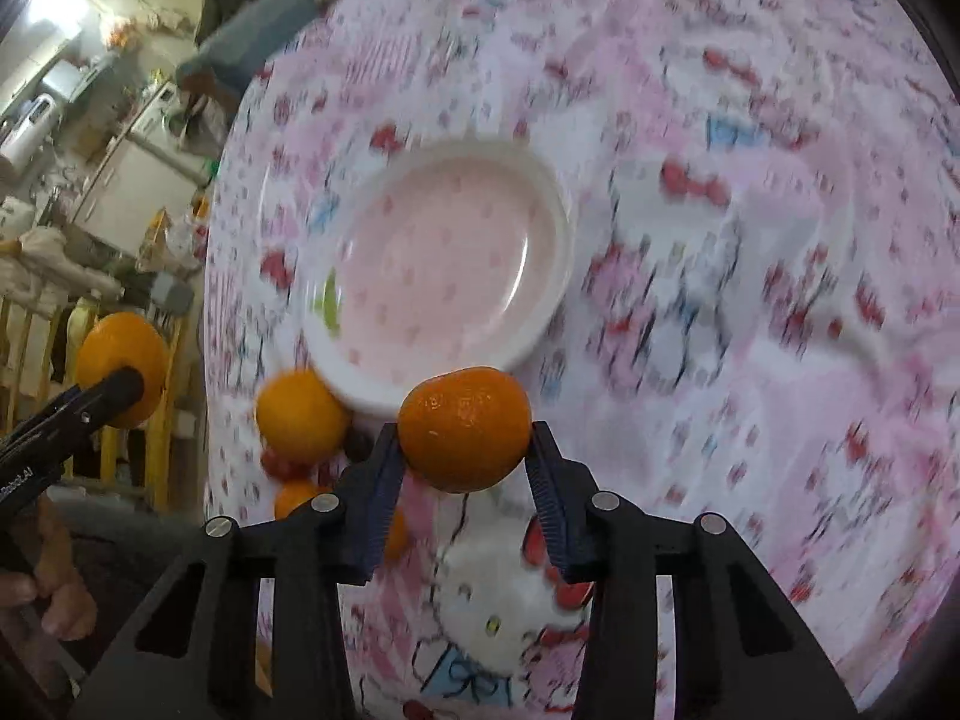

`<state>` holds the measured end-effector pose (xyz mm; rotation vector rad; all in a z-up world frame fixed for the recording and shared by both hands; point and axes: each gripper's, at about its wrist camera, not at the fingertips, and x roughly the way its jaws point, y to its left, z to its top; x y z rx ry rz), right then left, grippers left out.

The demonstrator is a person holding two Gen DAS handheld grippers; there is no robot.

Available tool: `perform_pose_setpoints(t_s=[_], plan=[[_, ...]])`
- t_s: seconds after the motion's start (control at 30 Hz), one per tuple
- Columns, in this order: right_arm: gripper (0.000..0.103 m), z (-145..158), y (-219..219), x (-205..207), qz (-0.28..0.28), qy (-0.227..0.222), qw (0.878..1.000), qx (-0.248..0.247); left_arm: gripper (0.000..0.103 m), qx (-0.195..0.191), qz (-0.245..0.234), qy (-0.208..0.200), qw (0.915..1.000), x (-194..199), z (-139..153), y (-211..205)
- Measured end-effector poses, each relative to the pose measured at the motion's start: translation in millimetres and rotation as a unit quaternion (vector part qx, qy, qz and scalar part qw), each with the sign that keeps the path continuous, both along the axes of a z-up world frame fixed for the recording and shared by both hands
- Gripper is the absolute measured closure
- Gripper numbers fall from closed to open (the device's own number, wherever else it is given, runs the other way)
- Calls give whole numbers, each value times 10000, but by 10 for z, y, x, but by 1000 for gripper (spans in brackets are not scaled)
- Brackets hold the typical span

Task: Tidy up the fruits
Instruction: 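Lower the mandarin onto the pink plate with the right tool while the left tool releases the orange there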

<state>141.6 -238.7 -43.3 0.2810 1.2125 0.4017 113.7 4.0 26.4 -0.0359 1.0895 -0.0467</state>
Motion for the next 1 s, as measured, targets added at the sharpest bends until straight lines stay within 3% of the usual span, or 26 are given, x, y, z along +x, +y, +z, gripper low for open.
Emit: perform_pose_setpoints(t_s=[0.13, 0.27, 0.53, 0.83, 1.0], plan=[[60, 123, -64, 329, -116, -232, 9997, 25, 50, 405, -172, -166, 9989, 354, -50, -186], [60, 69, -22, 600, -85, -287, 9995, -78, 50, 235, -223, -50, 9995, 585, -230, -253], [60, -327, 283, 1011, 308, -50, 9991, -300, 50, 325, -87, 111, 9994, 790, -454, -203], [60, -613, 554, 1236, 616, 91, 9969, -480, 50, 234, 184, 336, 9990, 903, -588, -45], [57, -654, 529, 1256, 509, 115, 9984, -238, 50, 106, 179, 340, 9992, 902, -594, -45]])
